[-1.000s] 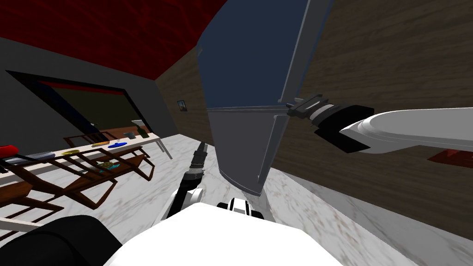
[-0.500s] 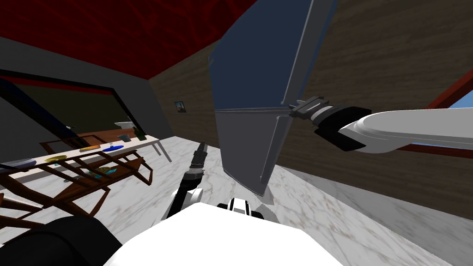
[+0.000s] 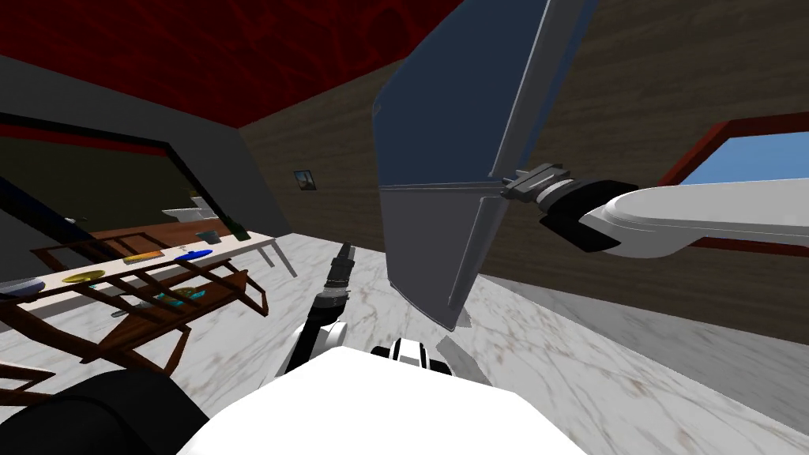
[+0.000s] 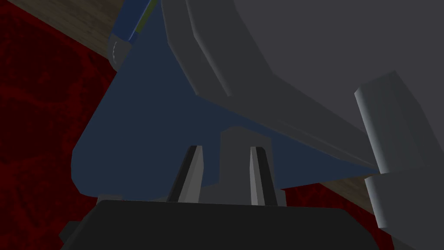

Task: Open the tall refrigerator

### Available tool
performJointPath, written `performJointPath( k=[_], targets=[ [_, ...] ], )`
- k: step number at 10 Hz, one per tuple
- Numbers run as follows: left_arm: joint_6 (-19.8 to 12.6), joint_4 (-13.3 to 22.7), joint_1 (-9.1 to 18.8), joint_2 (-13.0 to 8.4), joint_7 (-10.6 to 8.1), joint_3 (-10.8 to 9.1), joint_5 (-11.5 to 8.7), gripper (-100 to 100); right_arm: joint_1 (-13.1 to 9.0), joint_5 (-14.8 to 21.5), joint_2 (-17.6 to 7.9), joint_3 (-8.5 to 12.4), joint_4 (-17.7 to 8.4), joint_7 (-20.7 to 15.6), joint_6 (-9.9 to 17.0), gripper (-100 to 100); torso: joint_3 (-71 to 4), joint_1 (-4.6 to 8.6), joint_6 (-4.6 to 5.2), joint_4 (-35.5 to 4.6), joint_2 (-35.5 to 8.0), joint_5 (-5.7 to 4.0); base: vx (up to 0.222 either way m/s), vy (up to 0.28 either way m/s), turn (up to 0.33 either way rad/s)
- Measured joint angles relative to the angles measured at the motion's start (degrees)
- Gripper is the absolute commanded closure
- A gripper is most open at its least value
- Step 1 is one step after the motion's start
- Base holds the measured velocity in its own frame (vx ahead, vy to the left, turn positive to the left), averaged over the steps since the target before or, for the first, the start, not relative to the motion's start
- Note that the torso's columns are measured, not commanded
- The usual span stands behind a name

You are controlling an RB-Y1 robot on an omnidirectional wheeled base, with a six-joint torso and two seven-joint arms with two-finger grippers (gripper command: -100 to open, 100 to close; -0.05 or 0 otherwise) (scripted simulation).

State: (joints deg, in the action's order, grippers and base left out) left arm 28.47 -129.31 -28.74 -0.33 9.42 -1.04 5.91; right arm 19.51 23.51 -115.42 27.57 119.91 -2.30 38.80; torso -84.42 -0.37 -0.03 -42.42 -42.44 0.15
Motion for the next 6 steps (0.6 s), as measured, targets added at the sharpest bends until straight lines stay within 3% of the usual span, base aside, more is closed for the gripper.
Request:
performJointPath(
  k=[1, 2, 3, 4, 6],
  targets=[
    [0.0, 0.0, -0.01, -0.03, 0.0, -0.02, 0.0, 0, 0.35, -0.16, 0.1, -0.4, 0.04, -0.07, -0.02, 100, -0.29, 0.52, -0.19, -0.04, 0.34, 0.06, 0.018, 0.203, -0.374],
    [0.01, -0.01, -0.05, -0.02, 0.0, -0.03, 0.0, 0, -1.48, 0.33, 2.02, -1.05, 0.13, -0.5, -1.9, 100, -0.38, 0.54, 0.26, -0.23, 0.42, -0.04, 0.05, 0.262, -0.307],
    [0.01, -0.01, -0.04, -0.02, 0.0, -0.02, 0.0, 0, -1.92, 2.04, 3.09, -1.35, -0.59, 0.23, -3.89, 100, -0.25, 0.43, 0.11, -0.23, 0.18, 0.0, 0.063, 0.288, -0.381],
    [0.01, -0.01, -0.05, -0.02, 0.0, -0.02, 0.0, 0, -3.53, 3.41, 5.79, -1.83, -1.49, 0.37, -6.83, 100, -0.05, 0.39, 0.17, -0.45, -0.06, -0.08, 0.073, 0.251, -0.307],
    [0.01, -0.01, -0.05, -0.02, 0.0, -0.03, 0.0, 0, -5.36, 7.3, 7.84, -2.55, -3.37, 2.94, -10.7, 100, 0.19, 0.12, -0.03, -0.47, -0.31, -0.04, 0.053, 0.253, -0.339]
  ],
)
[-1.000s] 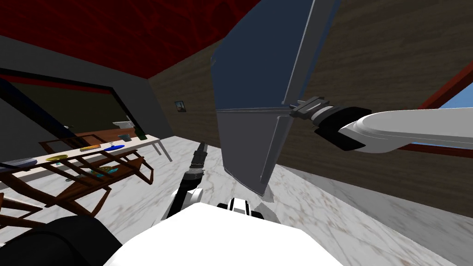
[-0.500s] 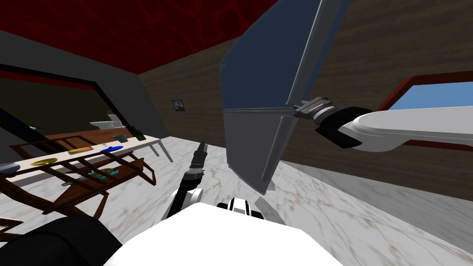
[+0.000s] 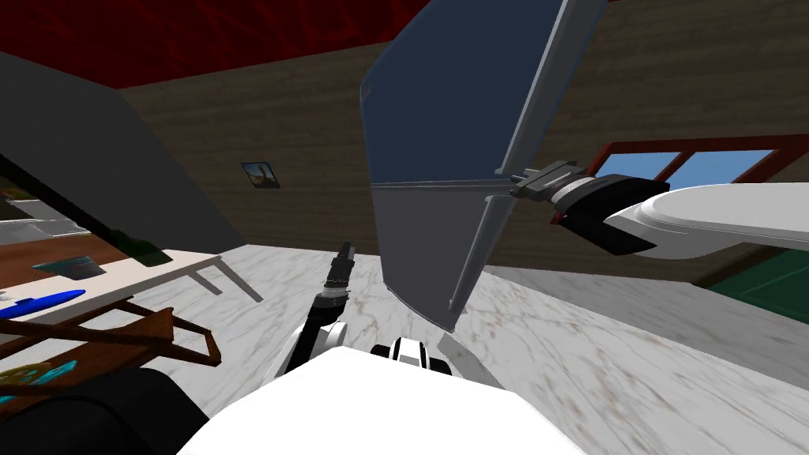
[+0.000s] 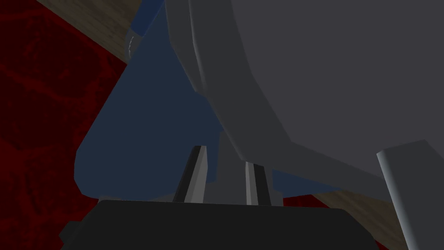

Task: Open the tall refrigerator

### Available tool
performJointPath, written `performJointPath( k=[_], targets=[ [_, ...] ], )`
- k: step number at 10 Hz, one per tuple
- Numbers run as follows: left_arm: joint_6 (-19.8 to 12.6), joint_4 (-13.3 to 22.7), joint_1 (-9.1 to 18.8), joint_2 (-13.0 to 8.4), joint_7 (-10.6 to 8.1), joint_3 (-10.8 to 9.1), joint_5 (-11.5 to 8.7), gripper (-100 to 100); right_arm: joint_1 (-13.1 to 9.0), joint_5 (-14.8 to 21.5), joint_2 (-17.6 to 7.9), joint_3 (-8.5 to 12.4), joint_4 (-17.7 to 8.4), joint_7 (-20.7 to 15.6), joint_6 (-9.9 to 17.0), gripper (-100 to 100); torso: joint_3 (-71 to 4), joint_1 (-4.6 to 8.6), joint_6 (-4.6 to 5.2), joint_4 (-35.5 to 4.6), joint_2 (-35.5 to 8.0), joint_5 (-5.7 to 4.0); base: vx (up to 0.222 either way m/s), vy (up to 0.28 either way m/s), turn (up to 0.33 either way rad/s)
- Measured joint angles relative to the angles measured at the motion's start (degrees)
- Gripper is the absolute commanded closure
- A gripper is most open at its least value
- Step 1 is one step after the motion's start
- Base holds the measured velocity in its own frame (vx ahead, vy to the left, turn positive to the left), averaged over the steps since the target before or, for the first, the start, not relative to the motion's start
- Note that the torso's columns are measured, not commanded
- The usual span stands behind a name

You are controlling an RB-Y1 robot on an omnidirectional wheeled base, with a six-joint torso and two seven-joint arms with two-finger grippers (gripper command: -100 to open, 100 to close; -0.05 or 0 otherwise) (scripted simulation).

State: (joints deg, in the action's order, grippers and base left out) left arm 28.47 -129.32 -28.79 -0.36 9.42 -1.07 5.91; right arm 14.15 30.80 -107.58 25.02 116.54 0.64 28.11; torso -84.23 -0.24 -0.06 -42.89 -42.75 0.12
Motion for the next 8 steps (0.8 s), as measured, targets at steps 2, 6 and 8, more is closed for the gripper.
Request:
performJointPath(
  k=[2, 6, 8],
  targets=[
    [-0.01, 0.01, 0.03, -0.02, 0.0, -0.01, 0.0, 0, -1.7, 2.84, 1.16, -0.72, -1.48, 1.67, -2.89, 100, -0.01, -0.31, -0.47, 0.02, -0.08, 0.36, 0.001, 0.155, -0.168],
    [0.0, 0.0, 0.01, 0.0, 0.0, 0.0, 0.0, 0, -6.29, 8.59, 5.63, -2.64, -3.71, 4.34, -9.01, 100, 0.07, -0.49, -0.01, -0.19, -0.2, 0.37, -0.015, 0.208, -0.237],
    [-0.01, 0.01, 0.03, -0.02, 0.0, -0.01, 0.0, 0, -6.91, 9.95, 8.86, -1.39, -4.66, 3.99, -12.92, 100, 0.04, -0.31, -0.33, -0.18, -0.22, 0.45, -0.017, 0.169, -0.179]
  ],
)
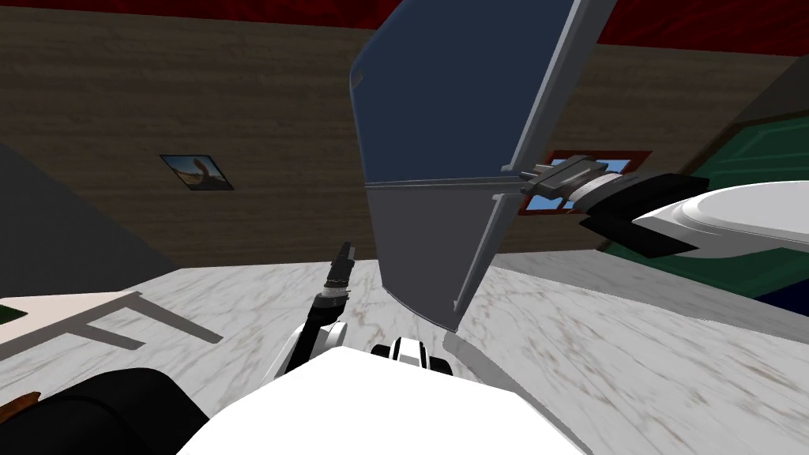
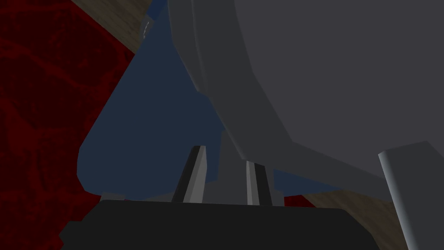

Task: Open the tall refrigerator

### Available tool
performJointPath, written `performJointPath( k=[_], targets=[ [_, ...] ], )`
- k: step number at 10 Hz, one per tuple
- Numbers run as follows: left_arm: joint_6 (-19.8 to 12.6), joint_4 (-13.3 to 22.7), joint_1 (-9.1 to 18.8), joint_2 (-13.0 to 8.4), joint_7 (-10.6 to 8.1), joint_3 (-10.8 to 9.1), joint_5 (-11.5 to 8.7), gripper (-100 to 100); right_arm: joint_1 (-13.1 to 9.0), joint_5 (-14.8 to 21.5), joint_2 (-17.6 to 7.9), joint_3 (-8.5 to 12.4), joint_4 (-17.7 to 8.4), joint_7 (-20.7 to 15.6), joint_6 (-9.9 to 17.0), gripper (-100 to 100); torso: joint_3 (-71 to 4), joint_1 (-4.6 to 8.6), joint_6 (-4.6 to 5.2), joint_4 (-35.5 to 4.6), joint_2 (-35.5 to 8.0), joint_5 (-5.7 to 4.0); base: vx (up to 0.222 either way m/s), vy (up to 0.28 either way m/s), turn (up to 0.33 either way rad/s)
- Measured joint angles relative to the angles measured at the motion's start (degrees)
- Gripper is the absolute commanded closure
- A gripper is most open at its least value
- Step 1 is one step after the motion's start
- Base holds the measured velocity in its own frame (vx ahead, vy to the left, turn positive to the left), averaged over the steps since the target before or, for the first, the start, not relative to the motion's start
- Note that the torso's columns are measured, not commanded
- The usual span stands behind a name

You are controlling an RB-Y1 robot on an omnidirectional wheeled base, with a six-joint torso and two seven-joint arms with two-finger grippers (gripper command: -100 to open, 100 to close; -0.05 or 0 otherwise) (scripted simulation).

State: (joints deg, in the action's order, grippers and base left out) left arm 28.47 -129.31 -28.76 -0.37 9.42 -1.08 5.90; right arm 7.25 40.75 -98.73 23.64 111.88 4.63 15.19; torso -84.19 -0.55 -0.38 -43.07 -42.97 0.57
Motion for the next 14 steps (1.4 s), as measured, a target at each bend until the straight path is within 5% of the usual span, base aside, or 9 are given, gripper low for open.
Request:
performJointPath(
  k=[2, 3, 7, 11, 14],
  targets=[
    [0.0, 0.0, -0.01, 0.01, 0.0, 0.01, 0.0, 0, -0.84, 2.27, 2.82, 0.83, -0.86, 0.52, -3.59, 100, 0.05, -0.06, 0.22, 0.1, 0.01, -0.15, -0.011, 0.193, -0.175],
    [0.0, 0.0, 0.0, 0.0, 0.0, 0.0, 0.0, 0, -4.32, 4.21, 3.52, -2.26, -2.24, 1.74, -5.25, 100, -0.18, 0.06, -0.07, 0.13, 0.22, 0.03, -0.012, 0.004, 0.037],
    [0.01, -0.01, -0.02, 0.01, 0.0, 0.0, 0.0, 0, -3.47, 4.55, 4.15, 0.02, -2.22, 2.09, -7.1, 100, 0.12, -0.35, 0.52, 0.08, -0.03, -0.19, 0.005, 0.078, -0.137],
    [0.0, 0.0, 0.01, 0.0, 0.0, 0.0, 0.0, 0, -8.84, 10.29, 9.69, -1.49, -5.34, 4.42, -14.29, 100, -0.03, 0.12, -0.03, 0.2, 0.08, -0.07, -0.074, 0.241, -0.28],
    [0.0, 0.0, -0.01, 0.01, 0.0, 0.01, 0.0, 0, -12.89, 14.75, 13.61, -2.34, -7.5, 6.79, -19.88, 100, -0.12, 0.29, 0.49, 0.24, 0.23, -0.33, -0.072, 0.238, -0.276]
  ],
)
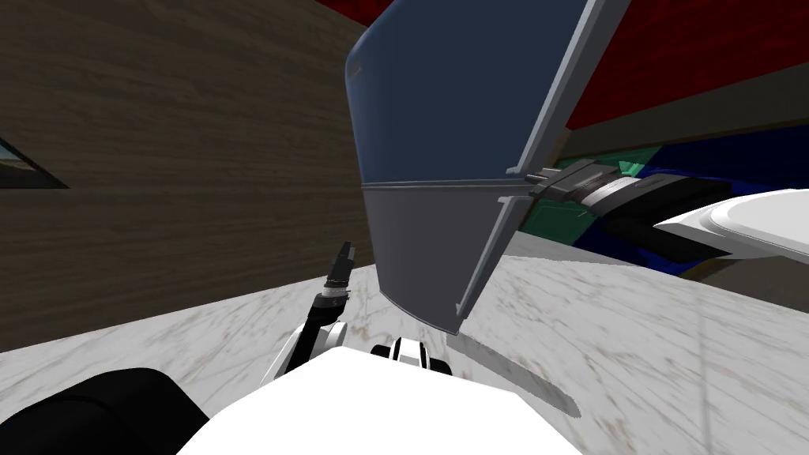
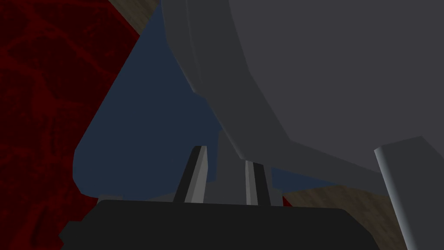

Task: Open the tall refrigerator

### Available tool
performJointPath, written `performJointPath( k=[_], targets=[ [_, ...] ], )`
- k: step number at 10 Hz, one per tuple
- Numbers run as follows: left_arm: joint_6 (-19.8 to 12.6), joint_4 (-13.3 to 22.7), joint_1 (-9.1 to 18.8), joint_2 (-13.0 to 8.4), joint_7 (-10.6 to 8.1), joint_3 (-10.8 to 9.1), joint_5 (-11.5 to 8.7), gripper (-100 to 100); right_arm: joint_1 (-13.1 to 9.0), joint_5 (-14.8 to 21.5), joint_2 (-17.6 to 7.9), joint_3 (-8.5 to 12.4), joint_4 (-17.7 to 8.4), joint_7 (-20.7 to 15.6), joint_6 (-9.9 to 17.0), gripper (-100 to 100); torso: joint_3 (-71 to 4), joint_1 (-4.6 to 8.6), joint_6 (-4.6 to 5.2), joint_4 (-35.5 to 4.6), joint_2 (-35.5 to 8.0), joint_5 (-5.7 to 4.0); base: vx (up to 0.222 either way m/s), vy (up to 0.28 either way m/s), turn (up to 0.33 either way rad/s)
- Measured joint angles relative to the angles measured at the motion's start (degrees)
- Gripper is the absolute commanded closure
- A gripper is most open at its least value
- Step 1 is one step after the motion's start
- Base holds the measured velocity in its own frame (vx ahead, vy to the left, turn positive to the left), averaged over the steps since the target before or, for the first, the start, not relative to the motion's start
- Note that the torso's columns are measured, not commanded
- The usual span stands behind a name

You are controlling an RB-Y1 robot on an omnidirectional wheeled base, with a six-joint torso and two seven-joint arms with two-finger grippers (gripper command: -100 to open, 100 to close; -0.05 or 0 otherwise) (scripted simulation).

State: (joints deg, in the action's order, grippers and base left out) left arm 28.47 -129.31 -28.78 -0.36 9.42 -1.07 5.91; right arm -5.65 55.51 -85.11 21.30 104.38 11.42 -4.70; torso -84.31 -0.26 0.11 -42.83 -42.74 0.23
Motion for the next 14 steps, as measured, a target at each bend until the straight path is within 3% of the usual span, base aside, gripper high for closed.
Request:
performJointPath(
  k=[3, 14],
  targets=[
    [0.0, 0.0, 0.01, -0.02, 0.0, -0.02, 0.0, 0, -1.06, 2.42, 2.57, 0.24, -0.78, 0.85, -3.78, 100, -0.35, 0.33, -0.29, 0.32, 0.48, -0.02, -0.053, 0.096, -0.085],
    [0.0, 0.0, 0.01, 0.0, 0.0, 0.0, 0.0, 0, 0.87, 3.18, 0.54, 1.31, -6.43, -0.26, -1.89, 100, -0.18, -0.18, -0.2, 0.41, 0.35, -0.01, -0.139, 0.239, -0.142]
  ],
)
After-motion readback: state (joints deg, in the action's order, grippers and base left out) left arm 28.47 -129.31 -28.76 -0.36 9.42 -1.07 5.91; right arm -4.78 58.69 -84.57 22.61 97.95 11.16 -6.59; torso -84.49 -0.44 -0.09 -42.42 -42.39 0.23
